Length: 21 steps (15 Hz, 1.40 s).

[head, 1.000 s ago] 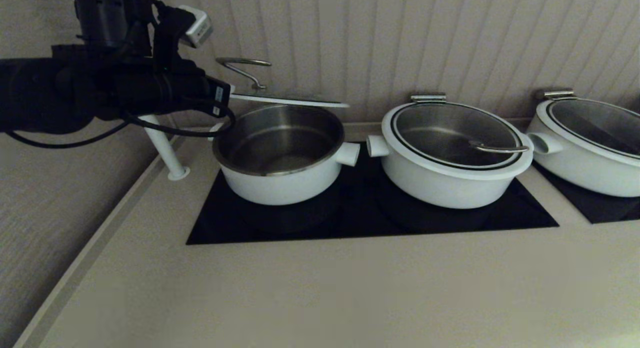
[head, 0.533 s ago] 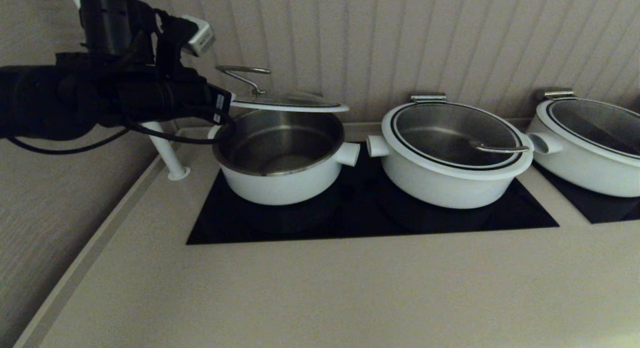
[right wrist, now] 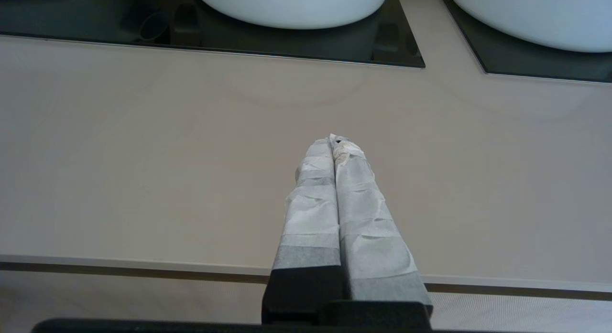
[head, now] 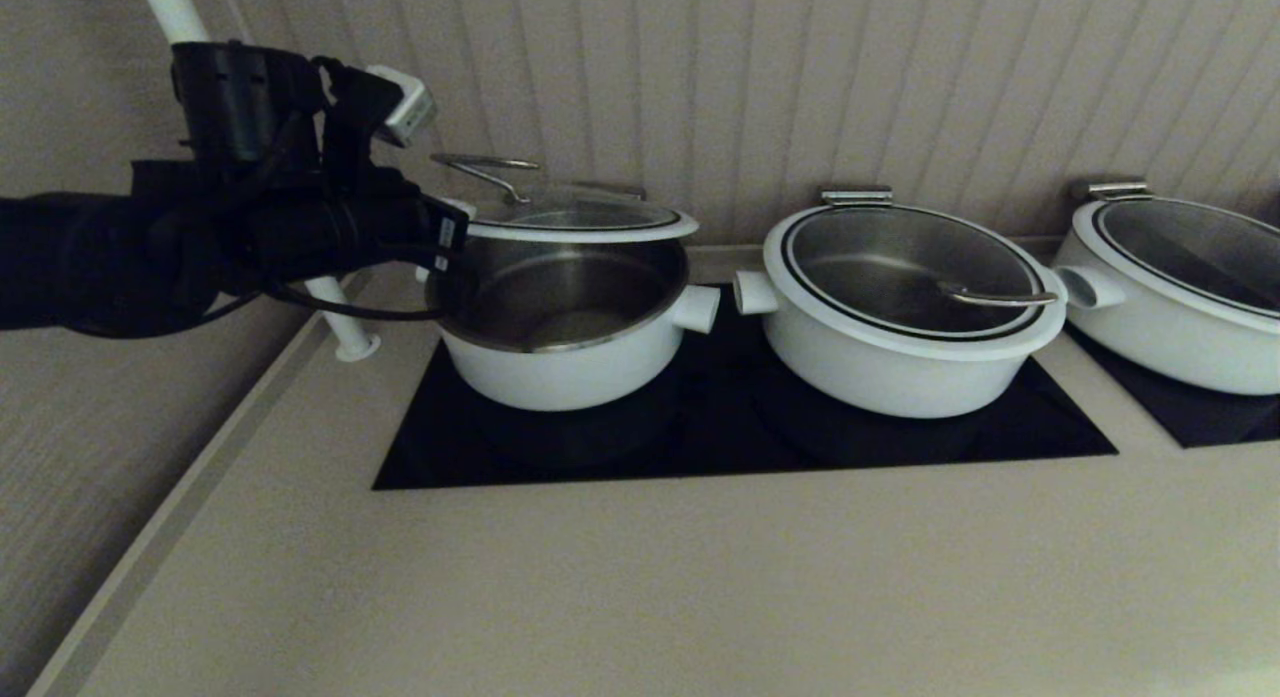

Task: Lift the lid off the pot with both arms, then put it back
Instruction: Close the pot lid

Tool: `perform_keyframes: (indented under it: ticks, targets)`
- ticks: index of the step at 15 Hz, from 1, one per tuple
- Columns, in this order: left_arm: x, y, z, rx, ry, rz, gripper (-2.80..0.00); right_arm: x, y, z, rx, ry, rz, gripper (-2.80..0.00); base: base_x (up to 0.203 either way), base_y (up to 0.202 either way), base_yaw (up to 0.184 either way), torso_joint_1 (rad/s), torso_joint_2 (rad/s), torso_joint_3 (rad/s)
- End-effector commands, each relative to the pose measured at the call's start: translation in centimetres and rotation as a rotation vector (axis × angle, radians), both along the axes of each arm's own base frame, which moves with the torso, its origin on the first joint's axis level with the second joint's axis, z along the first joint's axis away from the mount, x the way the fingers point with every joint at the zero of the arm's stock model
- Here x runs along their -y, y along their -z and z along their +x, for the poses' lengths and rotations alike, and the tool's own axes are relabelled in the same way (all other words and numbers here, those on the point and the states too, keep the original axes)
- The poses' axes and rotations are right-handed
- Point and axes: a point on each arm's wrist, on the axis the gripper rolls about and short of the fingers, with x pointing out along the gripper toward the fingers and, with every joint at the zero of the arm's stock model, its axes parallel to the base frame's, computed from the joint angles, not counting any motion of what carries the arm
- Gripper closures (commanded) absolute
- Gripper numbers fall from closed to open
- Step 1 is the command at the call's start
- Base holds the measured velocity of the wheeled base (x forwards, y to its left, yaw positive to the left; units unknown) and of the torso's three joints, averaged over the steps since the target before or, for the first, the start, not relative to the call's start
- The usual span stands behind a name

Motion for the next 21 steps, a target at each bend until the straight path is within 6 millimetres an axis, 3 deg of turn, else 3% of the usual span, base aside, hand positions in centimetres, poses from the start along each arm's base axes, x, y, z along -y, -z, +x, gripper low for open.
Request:
perform_keyframes:
  ticks: [1,11,21]
  targets:
    - [-0.1,0.6,-0.3,-0.021,-0.002,0.005,0.00,0.0,0.0,0.0,-0.002,0.000,-0.001,0.00,0.000,0.000,0.000,0.000,0.00,0.000]
    - [-0.4,2.9,-1.5,-0.075,-0.004,0.016,0.00,0.0,0.0,0.0,-0.002,0.000,-0.001,0.00,0.000,0.000,0.000,0.000,0.00,0.000]
    - [-1.2,5.1,-1.5,-0.054,-0.027,0.012,0.00,0.0,0.0,0.0,-0.002,0.000,-0.001,0.00,0.000,0.000,0.000,0.000,0.00,0.000]
